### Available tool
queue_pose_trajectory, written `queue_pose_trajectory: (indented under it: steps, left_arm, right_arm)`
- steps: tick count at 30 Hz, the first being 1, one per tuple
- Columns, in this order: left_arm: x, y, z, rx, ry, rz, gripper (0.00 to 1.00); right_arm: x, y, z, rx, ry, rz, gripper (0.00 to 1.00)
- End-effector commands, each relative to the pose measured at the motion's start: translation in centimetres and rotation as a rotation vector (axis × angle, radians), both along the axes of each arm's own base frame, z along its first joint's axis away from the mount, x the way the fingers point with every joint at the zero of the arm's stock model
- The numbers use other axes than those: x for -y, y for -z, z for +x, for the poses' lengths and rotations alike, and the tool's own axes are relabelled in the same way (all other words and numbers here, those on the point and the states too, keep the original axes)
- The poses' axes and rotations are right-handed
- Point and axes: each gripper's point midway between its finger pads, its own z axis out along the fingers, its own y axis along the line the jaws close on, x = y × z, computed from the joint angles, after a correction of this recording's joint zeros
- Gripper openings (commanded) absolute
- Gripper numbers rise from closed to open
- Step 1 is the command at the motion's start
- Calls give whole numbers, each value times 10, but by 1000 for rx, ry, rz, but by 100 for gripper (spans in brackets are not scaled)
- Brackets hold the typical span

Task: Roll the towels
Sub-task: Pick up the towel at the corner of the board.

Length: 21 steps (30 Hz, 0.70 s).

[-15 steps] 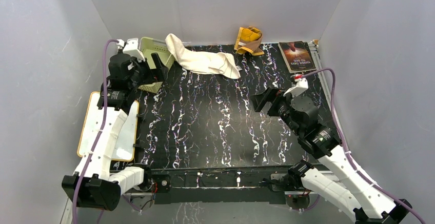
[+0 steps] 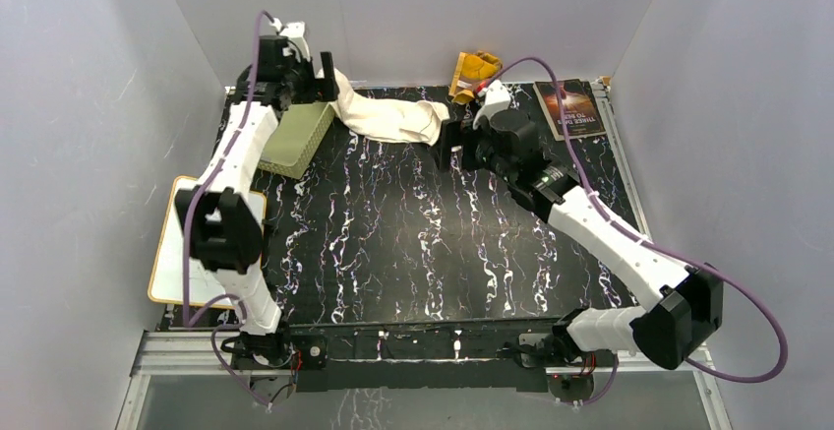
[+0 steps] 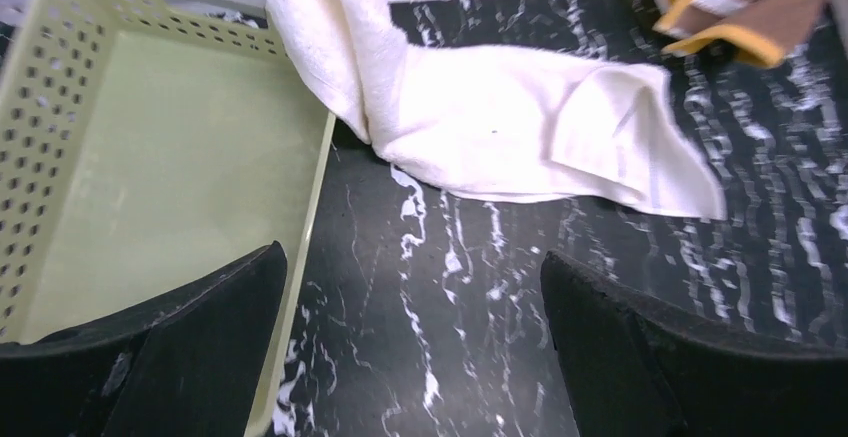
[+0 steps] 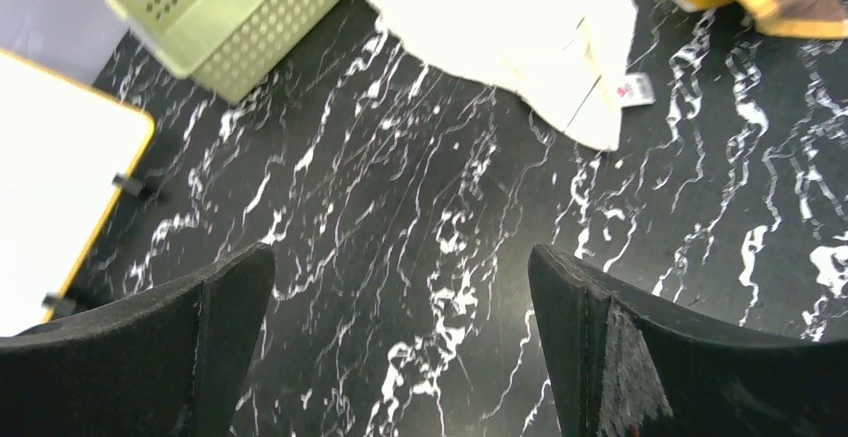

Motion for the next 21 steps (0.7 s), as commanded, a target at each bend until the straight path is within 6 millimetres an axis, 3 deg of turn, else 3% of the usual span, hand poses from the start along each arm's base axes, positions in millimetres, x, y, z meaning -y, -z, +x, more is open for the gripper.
queue_pose_trajectory:
  steps: [1,5,7,13,21]
  left_arm:
    - [-1,66,38,-104,21,40,98]
    - [-6,115,81,-151,-15,79,98]
    - [-8,126,94,-131,-34,89,98]
    - [-15,129,118,-31,-75,39,98]
    - [-15,139,147,23,-29,-129,98]
  right_arm:
    - [-8,-14,-24,75,-119,57,98]
    - [-1,6,-51,-2,-126,116,98]
    - [0,20,-63,-47,-141,139,98]
    - [-3,53,-87,-162,-201,148,98]
    - [-4,67,-81,-184,-198,100,98]
